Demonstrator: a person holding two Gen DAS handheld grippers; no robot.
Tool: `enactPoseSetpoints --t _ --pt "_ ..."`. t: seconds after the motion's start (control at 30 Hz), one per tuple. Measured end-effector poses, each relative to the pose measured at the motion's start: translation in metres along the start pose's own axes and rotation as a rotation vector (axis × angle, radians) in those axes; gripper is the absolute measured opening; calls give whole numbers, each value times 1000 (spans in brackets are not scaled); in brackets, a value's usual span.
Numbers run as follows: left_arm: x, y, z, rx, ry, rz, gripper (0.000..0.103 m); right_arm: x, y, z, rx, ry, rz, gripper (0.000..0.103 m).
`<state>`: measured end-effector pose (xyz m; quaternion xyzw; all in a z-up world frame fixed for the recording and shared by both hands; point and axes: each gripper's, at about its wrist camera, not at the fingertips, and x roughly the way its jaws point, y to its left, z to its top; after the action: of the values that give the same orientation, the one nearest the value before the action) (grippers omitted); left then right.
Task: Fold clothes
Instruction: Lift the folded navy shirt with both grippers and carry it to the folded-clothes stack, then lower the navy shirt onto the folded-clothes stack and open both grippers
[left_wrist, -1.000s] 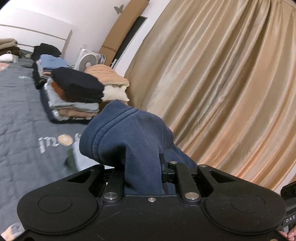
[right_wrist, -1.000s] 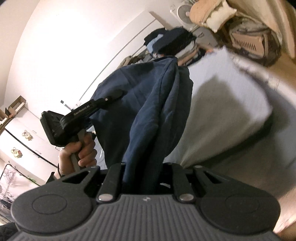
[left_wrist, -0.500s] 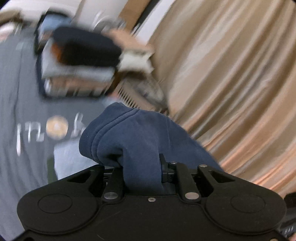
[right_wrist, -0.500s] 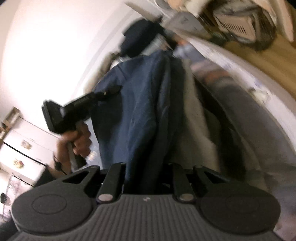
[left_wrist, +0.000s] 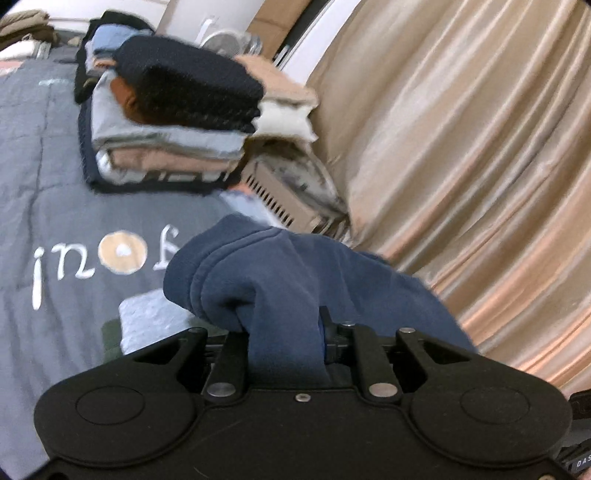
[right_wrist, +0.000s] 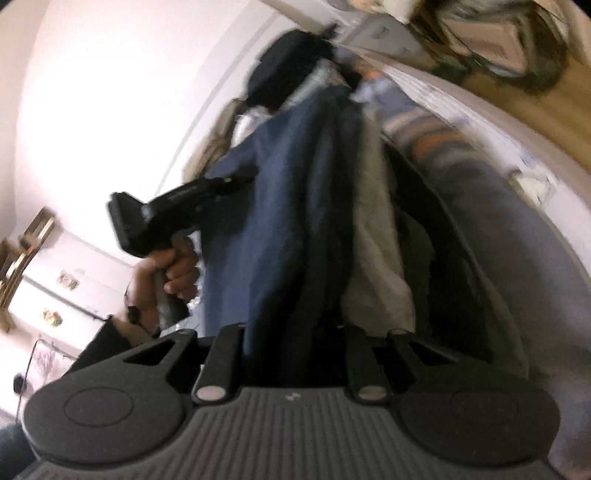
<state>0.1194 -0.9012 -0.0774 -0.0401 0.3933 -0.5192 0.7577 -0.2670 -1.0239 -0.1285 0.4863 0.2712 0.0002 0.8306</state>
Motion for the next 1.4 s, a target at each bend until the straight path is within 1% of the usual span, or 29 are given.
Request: enactPoseSetpoints --t 0.03,0.13,0.17,0.2,0.23,0.27,0.33,0.37,0.43,0.53,0.57,0.63,0.67,0.73,0.8,0.9,0.93,1.0,1.07,1.13,1.23,1.33,1.4 --pt "-2 0 -2 -1 -4 2 16 1 -3 0 2 1 5 16" --pt "-13 -3 -4 4 -30 -4 16 -11 2 -2 -26 -4 -30 16" --pt "-15 -2 -3 4 -31 -4 17 -15 4 -2 -36 -5 -42 16" --pt "-15 -1 -3 -5 -20 9 20 -19 6 -3 -46 -7 -54 16" --pt "-13 2 -3 -19 -1 40 31 -24 8 -4 -56 -9 -66 17" --pt "-11 5 -4 -35 19 75 46 -28 10 -4 -66 -11 -78 18" --pt "-20 9 -8 -32 28 117 49 -36 13 -6 -85 -14 -102 20" --pt "-30 12 -12 -32 19 128 58 -41 15 -6 -95 -16 -114 23" --pt "-56 21 -19 -37 -9 144 68 -49 19 -8 -115 -19 -138 28" --pt "-98 30 -36 -42 -43 141 69 -62 24 -10 -145 -24 -175 30" --pt "-112 31 -42 -41 -49 139 70 -72 28 -11 -149 -54 -178 31" --pt "-133 21 -57 -18 -53 94 70 -92 38 -12 -157 -127 -176 31" --pt "-140 12 -66 4 -52 64 70 -97 44 -14 -168 -158 -153 31" --pt "-147 -11 -83 26 -44 -27 70 -106 57 -16 -191 -220 -103 31" --pt "-144 -32 -99 14 -23 -137 71 -95 66 -17 -205 -218 -55 31" --pt "-126 -51 -120 -72 14 -302 71 -66 71 -20 -206 -169 0 31" --pt "-117 -53 -126 -100 33 -328 71 -57 69 -22 -203 -152 8 31" --pt "-97 -53 -136 -153 80 -346 71 -41 56 -22 -171 -119 -35 31" --pt "-86 -43 -148 -203 108 -361 70 -34 36 -21 -122 -102 -99 30" --pt "-77 -32 -160 -251 132 -377 70 -36 14 -22 -64 -101 -77 27" --pt "-77 -16 -170 -301 130 -411 70 -42 -3 -25 -53 -106 -47 26" --pt "-84 -12 -177 -296 136 -412 70 -44 -9 -30 -64 -115 -28 25" --pt "-90 -15 -171 -269 144 -406 70 -42 -11 -32 -65 -123 -18 25"
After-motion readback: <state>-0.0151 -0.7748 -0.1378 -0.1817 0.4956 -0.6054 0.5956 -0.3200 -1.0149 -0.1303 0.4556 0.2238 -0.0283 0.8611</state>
